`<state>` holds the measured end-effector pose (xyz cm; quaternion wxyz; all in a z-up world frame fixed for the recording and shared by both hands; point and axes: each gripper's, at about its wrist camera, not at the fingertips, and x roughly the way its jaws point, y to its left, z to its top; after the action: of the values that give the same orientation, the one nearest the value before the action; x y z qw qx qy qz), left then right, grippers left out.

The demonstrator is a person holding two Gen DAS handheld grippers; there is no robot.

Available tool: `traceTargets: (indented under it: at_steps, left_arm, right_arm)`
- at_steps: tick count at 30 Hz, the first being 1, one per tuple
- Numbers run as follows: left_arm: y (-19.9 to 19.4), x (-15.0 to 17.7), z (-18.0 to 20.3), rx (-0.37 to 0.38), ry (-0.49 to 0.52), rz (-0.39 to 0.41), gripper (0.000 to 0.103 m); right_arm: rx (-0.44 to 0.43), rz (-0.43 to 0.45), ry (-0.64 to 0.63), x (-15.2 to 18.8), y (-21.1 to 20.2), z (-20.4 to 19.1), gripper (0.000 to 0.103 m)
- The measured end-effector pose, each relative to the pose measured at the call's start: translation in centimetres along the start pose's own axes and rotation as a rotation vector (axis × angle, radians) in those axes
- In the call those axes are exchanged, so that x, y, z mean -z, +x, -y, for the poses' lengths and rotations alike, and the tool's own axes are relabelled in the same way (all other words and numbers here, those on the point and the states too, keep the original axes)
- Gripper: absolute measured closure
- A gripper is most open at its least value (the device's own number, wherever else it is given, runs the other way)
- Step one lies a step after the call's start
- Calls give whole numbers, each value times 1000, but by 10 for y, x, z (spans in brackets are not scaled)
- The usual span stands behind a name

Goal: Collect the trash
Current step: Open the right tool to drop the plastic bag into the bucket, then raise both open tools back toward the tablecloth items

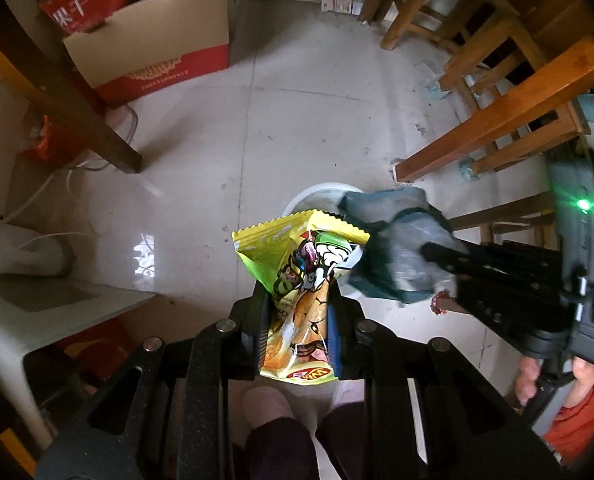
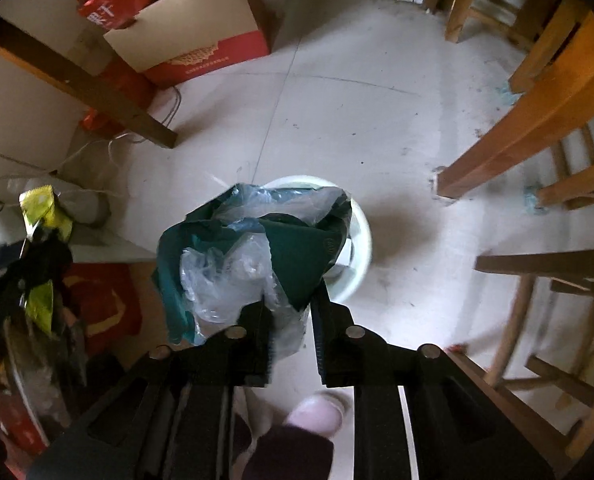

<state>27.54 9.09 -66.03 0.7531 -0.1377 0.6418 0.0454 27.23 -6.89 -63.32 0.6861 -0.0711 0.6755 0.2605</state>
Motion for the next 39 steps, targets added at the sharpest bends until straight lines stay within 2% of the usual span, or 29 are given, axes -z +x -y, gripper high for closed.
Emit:
traceTargets:
  at_steps: [1, 3, 5, 8, 11, 14, 15, 20, 23, 27, 32, 39]
  left_arm:
    - [9, -1, -1, 2, -1, -6, 80]
    - [22, -3, -1, 11, -4, -18, 80]
    - [35, -4, -1, 23, -6, -34, 79]
    - [53, -8, 5, 38, -7, -55, 79]
    - [62, -13, 14, 56, 3, -62, 78]
    - [68, -19, 24, 78, 5, -78, 63]
    - [70, -21, 27, 76, -5, -98, 53]
    - [64, -27, 40, 79, -9, -128, 50]
    - [46, -29, 46, 93, 2, -132, 50]
    - [7, -31, 57, 68, 34, -99, 50]
    - [-61, -35, 69, 27, 82, -56, 50]
    - [-171, -43, 73, 42, 97, 50, 50]
  right_arm:
    - [-7, -11, 9, -2, 8, 1, 69]
    - [-50, -13, 34, -4, 19, 4, 62]
    - [-44, -20, 48, -3, 25, 7, 57]
    - [-23, -37, 60, 1, 28, 14, 57]
    - [-36, -29, 88, 3, 19, 24, 56]
    - [-53, -26, 129, 2, 9, 34, 55]
    - [-49, -18, 140, 2, 2, 36, 55]
    - [-17, 17, 151, 1, -23, 39, 54]
    - [-14, 15, 151, 1, -37, 39, 54]
    - [-18, 32, 148, -2, -69, 32, 54]
    - [-21, 58, 131, -8, -119, 17, 54]
    - [-15, 144, 96, -15, -210, -15, 54]
